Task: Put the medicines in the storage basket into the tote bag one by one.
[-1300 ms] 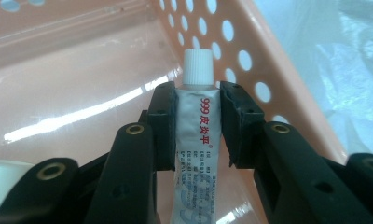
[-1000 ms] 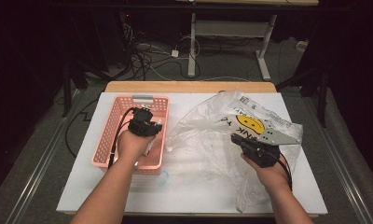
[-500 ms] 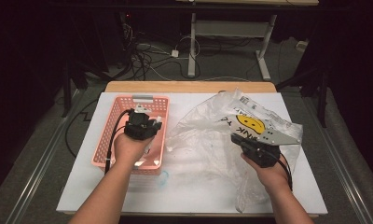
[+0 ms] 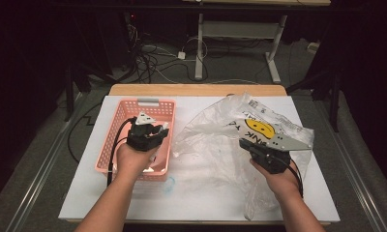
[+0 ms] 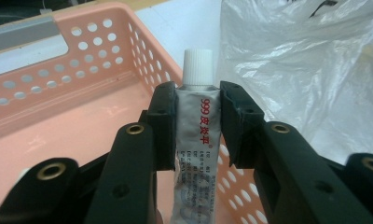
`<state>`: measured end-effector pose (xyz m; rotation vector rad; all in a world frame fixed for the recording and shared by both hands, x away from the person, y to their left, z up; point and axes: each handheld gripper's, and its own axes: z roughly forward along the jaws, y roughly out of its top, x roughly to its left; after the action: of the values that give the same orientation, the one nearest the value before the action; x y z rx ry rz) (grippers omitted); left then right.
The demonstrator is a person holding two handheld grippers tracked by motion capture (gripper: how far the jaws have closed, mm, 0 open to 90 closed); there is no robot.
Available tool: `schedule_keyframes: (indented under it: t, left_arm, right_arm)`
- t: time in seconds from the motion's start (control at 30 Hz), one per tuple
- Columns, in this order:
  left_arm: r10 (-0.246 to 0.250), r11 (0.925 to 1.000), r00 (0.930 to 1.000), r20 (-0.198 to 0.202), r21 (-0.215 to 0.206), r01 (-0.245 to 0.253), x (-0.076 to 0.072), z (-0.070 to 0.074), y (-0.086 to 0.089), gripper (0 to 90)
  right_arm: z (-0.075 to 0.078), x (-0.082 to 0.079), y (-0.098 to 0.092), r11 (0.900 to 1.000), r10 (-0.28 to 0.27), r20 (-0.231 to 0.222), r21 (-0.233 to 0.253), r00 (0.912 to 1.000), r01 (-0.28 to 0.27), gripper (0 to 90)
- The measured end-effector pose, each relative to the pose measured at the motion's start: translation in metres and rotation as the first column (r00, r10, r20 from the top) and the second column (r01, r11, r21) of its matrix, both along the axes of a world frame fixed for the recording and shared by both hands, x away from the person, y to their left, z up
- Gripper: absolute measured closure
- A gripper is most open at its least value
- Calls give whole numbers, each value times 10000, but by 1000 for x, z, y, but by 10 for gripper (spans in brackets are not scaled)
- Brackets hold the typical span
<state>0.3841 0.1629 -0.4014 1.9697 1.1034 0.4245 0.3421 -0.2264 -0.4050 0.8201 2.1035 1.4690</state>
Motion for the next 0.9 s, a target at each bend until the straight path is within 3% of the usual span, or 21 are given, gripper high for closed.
schedule_keyframes:
  t: [0.4, 0.9]
  left_arm:
    - [-68, 9996, 9976, 691, -270, 87, -22, 6, 12, 663]
    - [-446, 9957, 9946, 934, -764, 518, -34, 7, 13, 664]
  right_arm:
    - [1, -1, 0, 10000, 19, -13, -36, 10000, -19, 900]
    - [2, -3, 1, 10000, 43, 37, -56, 10000, -43, 900]
